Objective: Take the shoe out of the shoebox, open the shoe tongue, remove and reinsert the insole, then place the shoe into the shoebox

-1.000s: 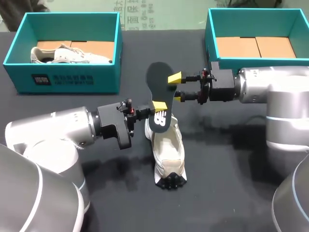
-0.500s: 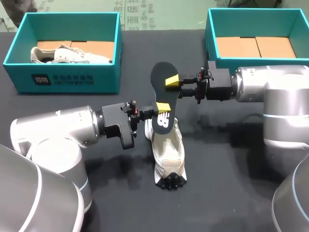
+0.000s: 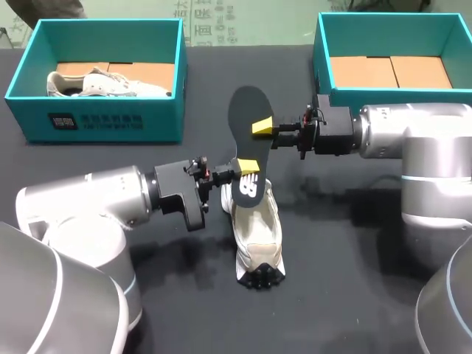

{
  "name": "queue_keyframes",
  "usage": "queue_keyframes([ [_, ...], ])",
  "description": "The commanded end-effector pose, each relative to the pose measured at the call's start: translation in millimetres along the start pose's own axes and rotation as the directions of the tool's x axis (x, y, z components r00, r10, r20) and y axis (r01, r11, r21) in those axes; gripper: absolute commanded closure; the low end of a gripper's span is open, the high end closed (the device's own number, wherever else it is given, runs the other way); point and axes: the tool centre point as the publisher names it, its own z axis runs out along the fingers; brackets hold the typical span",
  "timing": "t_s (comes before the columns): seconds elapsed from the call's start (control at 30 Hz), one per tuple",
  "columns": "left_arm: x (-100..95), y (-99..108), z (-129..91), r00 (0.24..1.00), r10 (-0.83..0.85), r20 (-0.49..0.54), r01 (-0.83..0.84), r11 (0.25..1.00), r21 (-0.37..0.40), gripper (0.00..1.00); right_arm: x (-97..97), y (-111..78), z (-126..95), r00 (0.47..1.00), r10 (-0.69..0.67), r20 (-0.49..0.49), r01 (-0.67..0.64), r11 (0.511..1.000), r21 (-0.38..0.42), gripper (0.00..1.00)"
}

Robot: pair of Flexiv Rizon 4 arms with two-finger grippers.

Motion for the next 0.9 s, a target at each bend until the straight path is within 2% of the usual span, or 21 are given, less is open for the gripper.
queue_keyframes([
  [0.03,-0.1,-4.3,0.2,1.0,0.002,0.0,-0.002,1.0,-0.011,1.0,0.4,-1.3,1.2,1.0,-0.003,-0.002,0.003,1.0,-0.004,0.75],
  [0.13,0.6,-4.7,0.0,1.0,0.001,0.0,-0.001,1.0,-0.015,1.0,0.6,-1.4,1.4,1.0,-0.005,-0.005,0.005,1.0,-0.004,0.76],
  [0.2,1.0,-4.6,-0.2,1.0,-0.001,0.001,0.001,1.0,-0.019,1.0,0.9,-1.4,1.5,1.0,-0.006,-0.006,0.006,1.0,-0.004,0.82],
  [0.4,1.0,-4.7,-0.5,1.0,-0.005,0.005,0.005,1.0,-0.023,1.0,1.2,-1.6,1.6,1.0,-0.006,-0.007,0.006,1.0,-0.005,0.89],
  [0.5,0.8,-4.9,-0.8,1.0,-0.007,0.007,0.008,1.0,-0.023,1.0,1.2,-1.7,1.7,1.0,-0.005,-0.007,0.005,1.0,-0.005,1.0],
  [0.63,-0.5,-4.6,-2.1,1.0,-0.023,0.006,0.023,1.0,-0.013,1.0,0.5,-0.9,1.8,1.0,-0.003,-0.009,0.003,1.0,-0.003,1.0],
  [0.67,-2.3,-4.6,-3.6,1.0,-0.028,0.007,0.028,1.0,-0.011,0.54,0.2,-0.6,2.0,1.0,-0.002,-0.01,0.002,1.0,-0.002,1.0],
  [0.7,-3.7,-4.4,-5.4,0.999,-0.033,0.008,0.033,0.999,-0.008,0.03,-0.2,-0.5,2.0,1.0,-0.001,-0.01,0.001,1.0,-0.001,1.0],
  [0.73,-5.3,-4.1,-7.6,0.999,-0.033,0.009,0.034,0.999,-0.007,0.0,-0.5,-0.4,2.1,1.0,0.001,-0.01,-0.001,1.0,0.0,1.0],
  [0.9,-16.1,1.2,-28.6,0.998,-0.052,0.021,0.052,0.999,0.01,0.0,-2.9,-0.8,0.7,1.0,0.005,-0.009,-0.005,1.0,0.004,1.0],
])
